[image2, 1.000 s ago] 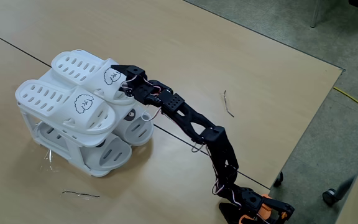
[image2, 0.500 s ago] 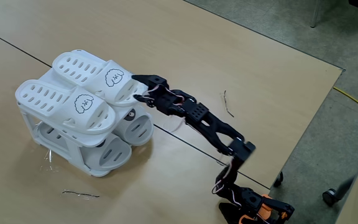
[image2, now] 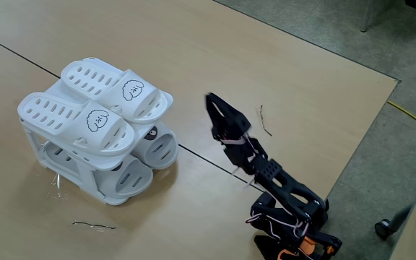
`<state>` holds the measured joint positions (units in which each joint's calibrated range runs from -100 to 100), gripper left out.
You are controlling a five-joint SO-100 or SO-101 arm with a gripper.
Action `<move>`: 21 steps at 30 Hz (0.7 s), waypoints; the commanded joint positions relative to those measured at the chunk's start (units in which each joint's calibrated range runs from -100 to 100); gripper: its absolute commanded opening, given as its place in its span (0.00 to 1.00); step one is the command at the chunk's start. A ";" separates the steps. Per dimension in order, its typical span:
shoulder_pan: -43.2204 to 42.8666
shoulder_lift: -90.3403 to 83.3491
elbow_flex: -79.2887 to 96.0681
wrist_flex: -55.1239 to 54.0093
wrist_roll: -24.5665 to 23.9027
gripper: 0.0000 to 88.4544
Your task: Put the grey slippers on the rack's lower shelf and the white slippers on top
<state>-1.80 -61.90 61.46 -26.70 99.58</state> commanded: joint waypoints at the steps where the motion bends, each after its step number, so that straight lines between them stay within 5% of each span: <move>1: 0.32 -10.34 9.59 -29.73 0.42 0.01; 11: -0.34 -31.29 31.51 -60.79 0.42 0.01; 21: -0.34 -37.09 38.27 -73.22 0.42 0.01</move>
<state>-1.95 -98.85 99.10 -96.74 99.58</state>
